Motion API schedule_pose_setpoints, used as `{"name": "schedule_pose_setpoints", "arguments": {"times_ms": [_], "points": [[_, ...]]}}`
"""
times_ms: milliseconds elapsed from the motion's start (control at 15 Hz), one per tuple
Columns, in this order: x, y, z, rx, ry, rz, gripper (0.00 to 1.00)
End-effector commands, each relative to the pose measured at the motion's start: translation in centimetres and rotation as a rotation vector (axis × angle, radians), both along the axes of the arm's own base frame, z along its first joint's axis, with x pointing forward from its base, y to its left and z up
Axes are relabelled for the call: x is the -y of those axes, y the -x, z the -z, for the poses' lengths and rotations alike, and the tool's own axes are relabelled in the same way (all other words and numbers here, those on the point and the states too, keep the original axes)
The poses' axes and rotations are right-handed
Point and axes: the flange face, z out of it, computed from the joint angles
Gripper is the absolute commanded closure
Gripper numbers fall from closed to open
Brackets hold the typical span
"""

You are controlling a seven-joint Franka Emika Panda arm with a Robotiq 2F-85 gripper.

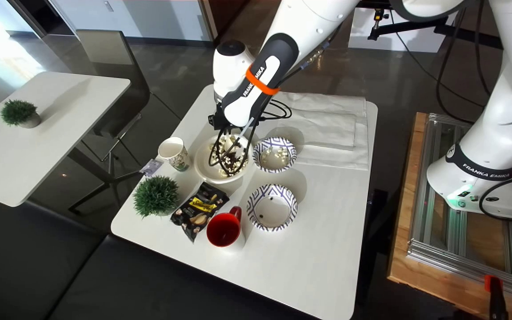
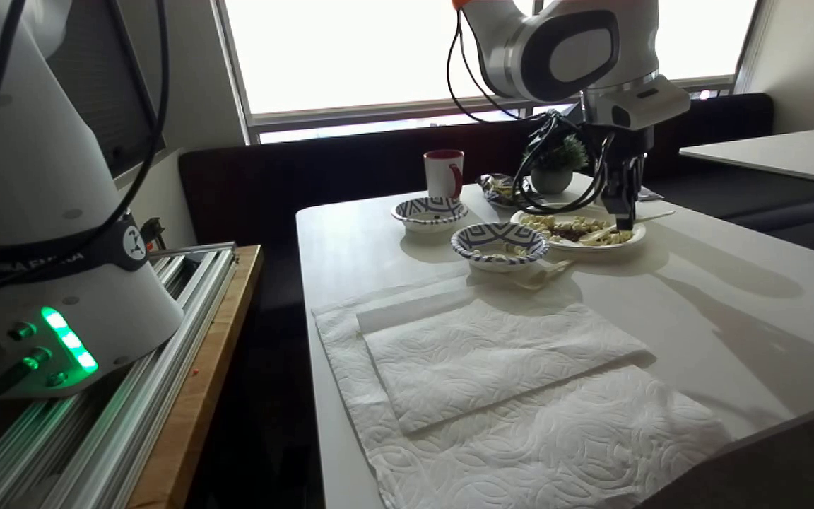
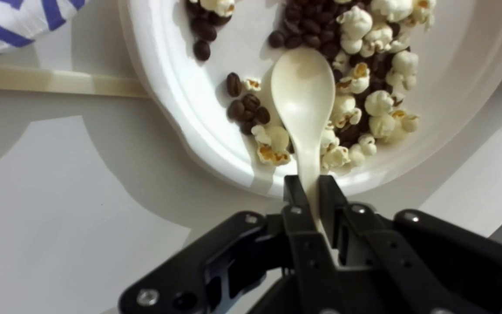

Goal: Use the spoon to move some of the white bowl's objects to the empty plate

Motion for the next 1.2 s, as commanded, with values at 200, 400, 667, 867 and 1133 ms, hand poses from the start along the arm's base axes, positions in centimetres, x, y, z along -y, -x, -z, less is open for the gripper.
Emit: {"name": "schedule_pose_setpoints", "arguments": {"times_ms": [200,400,667,867,1133], "points": [[-0.4,-0.3,-0.4,0.006,-0.020,0.014,0.97],[-0.4,-0.4,-0.4,0.002,-0.017,0.015,0.97],[-0.8,-0.3,-0.1,-0.010,-0.024,0.004,0.97],[-1.1,-0.2,0.0,-0.018,-0.024,-0.004,0.97],[-1.4,-0.1,0.3,-0.034,-0.031,-0.014,0.97]]}}
